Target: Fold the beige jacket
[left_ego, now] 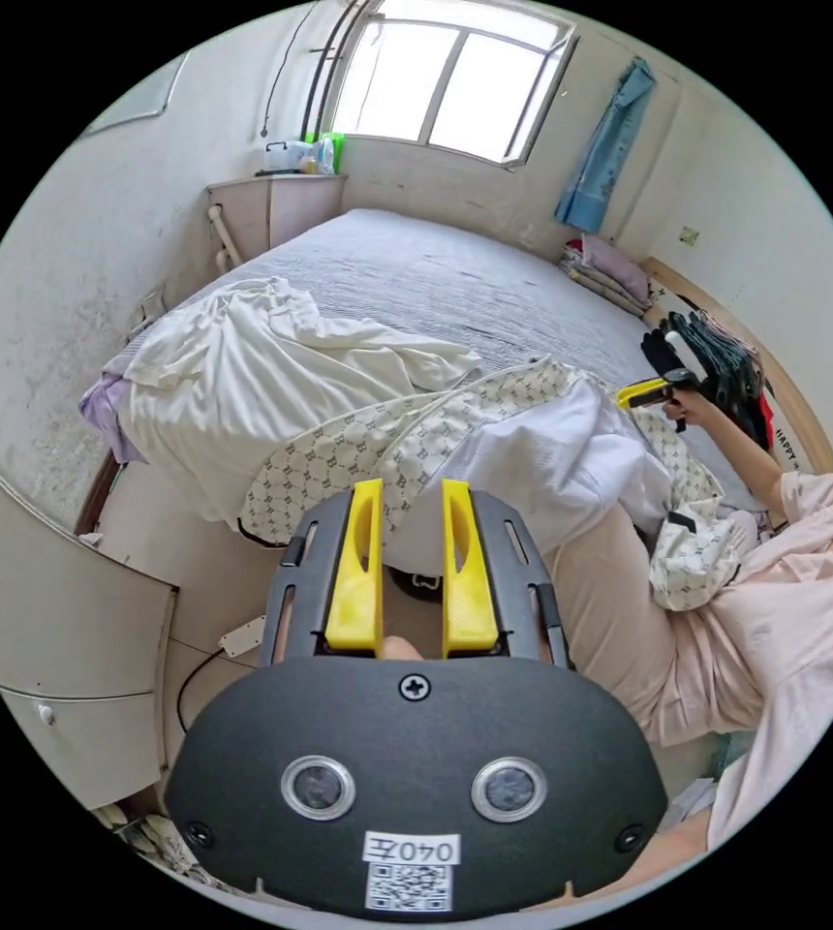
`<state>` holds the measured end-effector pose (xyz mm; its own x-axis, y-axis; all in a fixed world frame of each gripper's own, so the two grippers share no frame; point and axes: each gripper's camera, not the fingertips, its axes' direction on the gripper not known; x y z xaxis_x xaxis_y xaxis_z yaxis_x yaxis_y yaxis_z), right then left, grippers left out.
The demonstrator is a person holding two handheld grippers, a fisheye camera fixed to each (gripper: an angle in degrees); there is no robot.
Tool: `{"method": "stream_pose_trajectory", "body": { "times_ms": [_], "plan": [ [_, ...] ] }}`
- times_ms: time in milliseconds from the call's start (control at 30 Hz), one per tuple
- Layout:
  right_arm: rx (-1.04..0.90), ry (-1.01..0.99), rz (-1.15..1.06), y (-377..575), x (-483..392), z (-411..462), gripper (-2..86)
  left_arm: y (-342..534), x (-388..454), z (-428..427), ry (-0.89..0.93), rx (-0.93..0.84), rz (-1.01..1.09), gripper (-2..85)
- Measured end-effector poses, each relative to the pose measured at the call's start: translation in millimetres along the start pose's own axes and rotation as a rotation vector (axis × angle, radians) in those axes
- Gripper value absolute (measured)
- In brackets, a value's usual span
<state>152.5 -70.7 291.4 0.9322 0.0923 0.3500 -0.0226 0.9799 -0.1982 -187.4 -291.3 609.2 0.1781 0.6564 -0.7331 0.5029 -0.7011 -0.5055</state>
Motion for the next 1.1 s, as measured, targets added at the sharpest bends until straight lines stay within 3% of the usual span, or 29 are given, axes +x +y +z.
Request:
{"method": "stream_pose_trajectory", "body": {
  "times_ms": [233, 367, 533, 600, 800, 967, 1100],
  "plan": [
    [0.057, -0.020, 0.049, 18, 6, -30, 15.7, -15, 37, 119, -0.131, -0.119, 0.041, 10.3],
    [0.020, -0.128, 0.081, 21, 12, -17, 15.3, -7, 61, 127, -0.126, -0.134, 0.018, 3.3],
    [0.032, -0.082, 0.046, 33, -5, -18, 0.6, 8, 123, 116, -0.293, -0.132, 0.117, -0.5],
    [0.060, -0.079, 0.029, 40, -14, -31, -0.4, 9, 143, 96, -0.368, -0.079, 0.105, -0.7],
    [0.288, 0.055, -0.037, 75, -50, -109, -0.9, -44, 200, -7, -0.508, 0.295, -0.016, -0.8],
    [0.619, 0.237, 0.060, 135, -39, -226, -0.9, -186, 325, -55, -0.617, 0.657, 0.142, -0.8],
    [0.831, 0.449, 0.285, 196, 27, -332, -0.6, -306, 440, -36, -0.584, 0.804, 0.271, -0.6]
  ]
}}
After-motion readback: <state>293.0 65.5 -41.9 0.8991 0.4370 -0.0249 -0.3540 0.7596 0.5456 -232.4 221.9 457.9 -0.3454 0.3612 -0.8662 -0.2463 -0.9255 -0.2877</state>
